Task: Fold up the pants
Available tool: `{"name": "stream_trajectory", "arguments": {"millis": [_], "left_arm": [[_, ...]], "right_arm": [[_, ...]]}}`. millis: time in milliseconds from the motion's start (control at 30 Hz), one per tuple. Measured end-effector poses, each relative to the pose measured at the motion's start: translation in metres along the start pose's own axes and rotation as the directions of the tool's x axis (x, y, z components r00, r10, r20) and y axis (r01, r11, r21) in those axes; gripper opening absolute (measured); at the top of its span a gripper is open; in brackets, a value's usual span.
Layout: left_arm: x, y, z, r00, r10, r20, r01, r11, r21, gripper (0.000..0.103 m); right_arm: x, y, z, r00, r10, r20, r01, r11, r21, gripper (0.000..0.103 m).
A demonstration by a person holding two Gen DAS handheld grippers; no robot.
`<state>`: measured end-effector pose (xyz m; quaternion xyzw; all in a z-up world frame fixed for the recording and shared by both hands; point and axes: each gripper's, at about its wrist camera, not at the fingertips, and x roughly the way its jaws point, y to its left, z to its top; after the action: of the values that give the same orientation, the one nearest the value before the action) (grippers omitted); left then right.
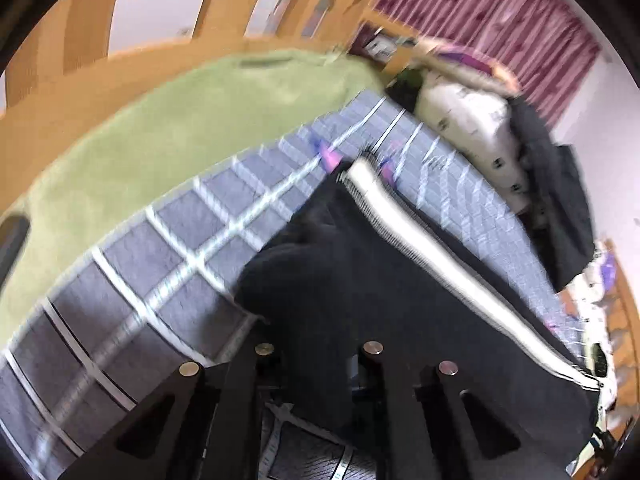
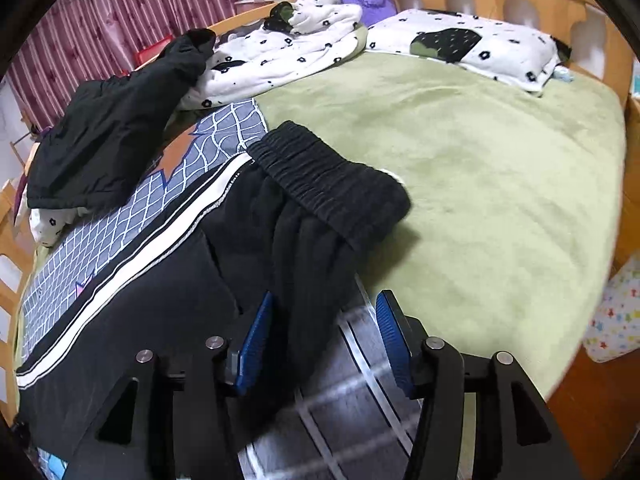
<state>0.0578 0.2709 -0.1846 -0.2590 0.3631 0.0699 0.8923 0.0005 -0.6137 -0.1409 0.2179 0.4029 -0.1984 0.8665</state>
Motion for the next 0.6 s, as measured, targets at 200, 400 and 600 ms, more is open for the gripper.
{"name": "stream_trajectory", "arguments": {"millis": [200,400,600], "left_arm": [[0.007,0.009,-0.012,0.991,0.021,-0.135,-0.016,0.999,0.039,0.029],[-0.029,-0.01,-0.034,0.966,-0.061,-0.252,0.115,0.971,0.208,0.059],[-0.059,-0.039,-0.012,0.968,-0.143,-0.207,0.191,0.952,0.239,0.059]], "right_arm": [[-0.041,0.039,-0.005,0.998,-0.026,0.056,0.032,0.993,-0.112,0.055],[-0.042,0.136,-0.002,0.997,0.064,0.051,-0.045,0.948,-0.315,0.061],[-0.01,0.259,-0.015,0.975,0.221,-0.02,-0.202,0.843,-0.499,0.061]]}}
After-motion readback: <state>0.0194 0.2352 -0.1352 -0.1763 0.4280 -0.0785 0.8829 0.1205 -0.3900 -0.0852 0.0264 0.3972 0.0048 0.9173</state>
